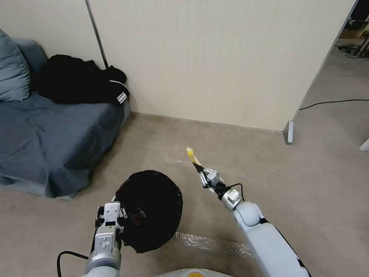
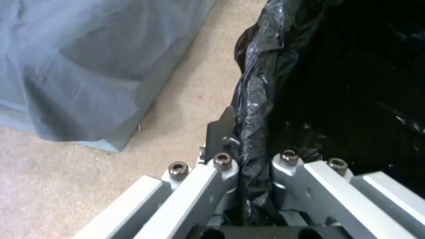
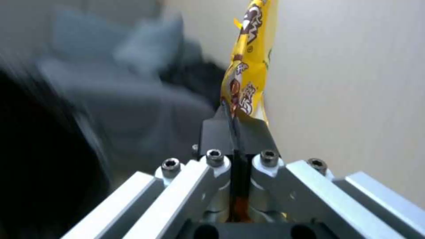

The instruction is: Pick up the trash bin, then pick up the garbage from the floor and place it into the trash bin.

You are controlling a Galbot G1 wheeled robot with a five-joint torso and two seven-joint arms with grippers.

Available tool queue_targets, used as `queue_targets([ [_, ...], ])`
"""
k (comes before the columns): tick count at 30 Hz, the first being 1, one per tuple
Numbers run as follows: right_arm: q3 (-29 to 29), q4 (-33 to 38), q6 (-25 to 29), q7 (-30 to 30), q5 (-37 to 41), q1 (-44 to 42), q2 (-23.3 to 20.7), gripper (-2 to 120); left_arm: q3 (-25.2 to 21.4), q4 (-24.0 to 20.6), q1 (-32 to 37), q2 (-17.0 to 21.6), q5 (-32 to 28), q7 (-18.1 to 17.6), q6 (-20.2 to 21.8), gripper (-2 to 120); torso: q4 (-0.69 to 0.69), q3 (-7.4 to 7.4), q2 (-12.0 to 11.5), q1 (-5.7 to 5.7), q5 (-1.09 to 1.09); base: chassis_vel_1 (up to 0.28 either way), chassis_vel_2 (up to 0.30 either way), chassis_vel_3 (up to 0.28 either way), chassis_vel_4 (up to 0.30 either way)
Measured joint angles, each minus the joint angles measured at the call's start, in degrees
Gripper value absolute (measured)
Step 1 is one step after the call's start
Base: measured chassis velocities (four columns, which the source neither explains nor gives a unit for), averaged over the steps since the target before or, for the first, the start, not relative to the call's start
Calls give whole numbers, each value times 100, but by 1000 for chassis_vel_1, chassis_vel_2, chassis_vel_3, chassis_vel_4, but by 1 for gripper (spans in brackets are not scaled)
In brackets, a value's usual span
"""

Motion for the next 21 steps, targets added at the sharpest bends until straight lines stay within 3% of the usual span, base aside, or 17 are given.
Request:
queue_targets([
  [7,-347,1222,10,-90,284,-577,-306,0,19,64,-39,12,-71,0,0,1,-1,0,0,0,1,0,0,0,0],
  [9,-761,1620,4,5,524,-827,-530,0,15,92,-66,61,-140,0,9,1,0,0,0,0,0,0,0,0,0],
  [21,-1598,1734,56,117,531,-1266,-869,0,-11,123,-141,95,-200,-3,25,1,0,0,0,0,1,0,0,0,0],
])
